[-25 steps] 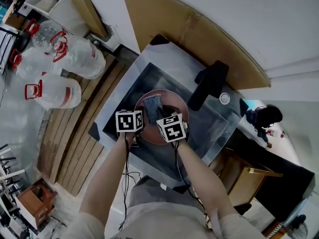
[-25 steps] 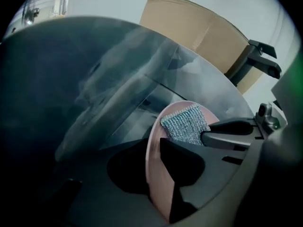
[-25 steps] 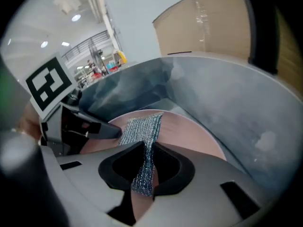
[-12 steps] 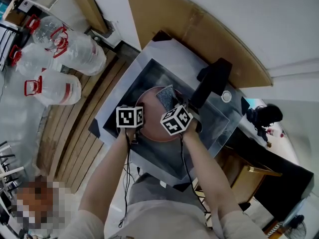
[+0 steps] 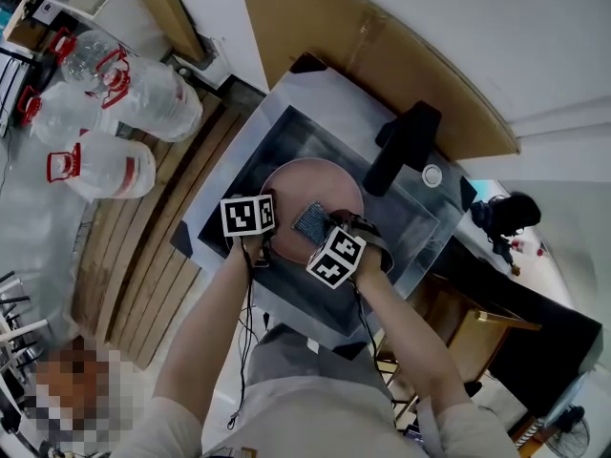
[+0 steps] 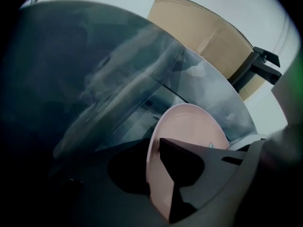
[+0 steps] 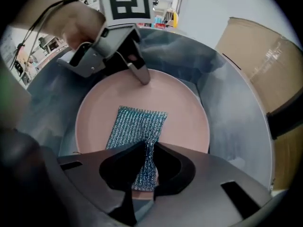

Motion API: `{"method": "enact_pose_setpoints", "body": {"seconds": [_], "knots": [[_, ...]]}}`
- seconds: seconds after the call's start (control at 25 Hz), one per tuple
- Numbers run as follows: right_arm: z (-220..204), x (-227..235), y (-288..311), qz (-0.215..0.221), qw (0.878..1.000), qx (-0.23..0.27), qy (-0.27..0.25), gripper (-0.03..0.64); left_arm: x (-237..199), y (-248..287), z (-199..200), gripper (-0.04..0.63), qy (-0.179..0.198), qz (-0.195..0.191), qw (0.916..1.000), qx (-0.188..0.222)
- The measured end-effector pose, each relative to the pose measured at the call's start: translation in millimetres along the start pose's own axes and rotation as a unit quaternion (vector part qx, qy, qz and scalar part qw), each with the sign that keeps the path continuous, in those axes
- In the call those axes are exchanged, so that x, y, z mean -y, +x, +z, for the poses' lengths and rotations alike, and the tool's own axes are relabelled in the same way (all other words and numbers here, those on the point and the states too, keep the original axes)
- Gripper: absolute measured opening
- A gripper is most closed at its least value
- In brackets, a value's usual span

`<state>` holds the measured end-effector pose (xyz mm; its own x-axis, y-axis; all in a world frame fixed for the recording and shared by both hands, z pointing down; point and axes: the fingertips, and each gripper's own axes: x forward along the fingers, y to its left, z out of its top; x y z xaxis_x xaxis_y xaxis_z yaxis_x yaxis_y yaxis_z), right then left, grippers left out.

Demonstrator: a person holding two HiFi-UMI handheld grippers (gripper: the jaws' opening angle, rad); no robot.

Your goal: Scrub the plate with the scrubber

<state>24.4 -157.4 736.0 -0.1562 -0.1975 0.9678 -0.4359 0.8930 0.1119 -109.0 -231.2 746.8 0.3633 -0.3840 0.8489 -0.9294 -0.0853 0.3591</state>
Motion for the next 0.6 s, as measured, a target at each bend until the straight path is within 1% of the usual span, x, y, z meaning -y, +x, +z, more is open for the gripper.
{"method": "enact_pose_setpoints", "body": {"seconds": [0.08,0.16,0.24,0.32,0.4,0.44,0.48,0.52,0.6], "knots": [[12.9,-16.1,-0.3,0.012,1.000,0.025,-0.004,0.075,-0.5,0.0,-0.1,0.082,-0.017,-0.002,0.9998,0.003],[29.3,-28.3,2.8,0.023,0.999,0.044,-0.016,0.075,-0.6,0.0,0.6,0.081,-0.026,-0.004,0.9996,0.004],[45.3,-34.2,9.0,0.021,0.998,0.048,-0.046,0.075,-0.5,-0.1,0.8,0.081,-0.030,-0.007,0.9995,0.005],[59.2,-30.4,15.8,-0.002,0.994,0.035,-0.101,0.077,-0.9,-0.3,1.0,0.080,-0.033,-0.009,0.9994,0.006],[69.9,-17.4,22.4,-0.042,0.986,0.015,-0.162,0.077,-1.3,-0.5,0.6,0.079,-0.037,-0.012,0.9992,0.005],[73.9,-9.4,25.6,-0.058,0.982,0.008,-0.179,0.075,-1.7,-0.5,0.1,0.077,-0.041,-0.015,0.9990,0.005],[77.0,-0.8,28.4,-0.068,0.981,0.004,-0.183,0.075,-2.0,-0.5,0.0,0.077,-0.045,-0.019,0.9988,0.006],[79.1,8.6,30.6,-0.073,0.982,0.004,-0.177,0.075,-2.0,-0.4,0.1,0.075,-0.048,-0.023,0.9985,0.006],[80.3,30.0,33.1,-0.083,0.985,0.013,-0.149,0.075,-0.9,0.1,0.5,0.075,-0.049,-0.029,0.9984,0.006]]}}
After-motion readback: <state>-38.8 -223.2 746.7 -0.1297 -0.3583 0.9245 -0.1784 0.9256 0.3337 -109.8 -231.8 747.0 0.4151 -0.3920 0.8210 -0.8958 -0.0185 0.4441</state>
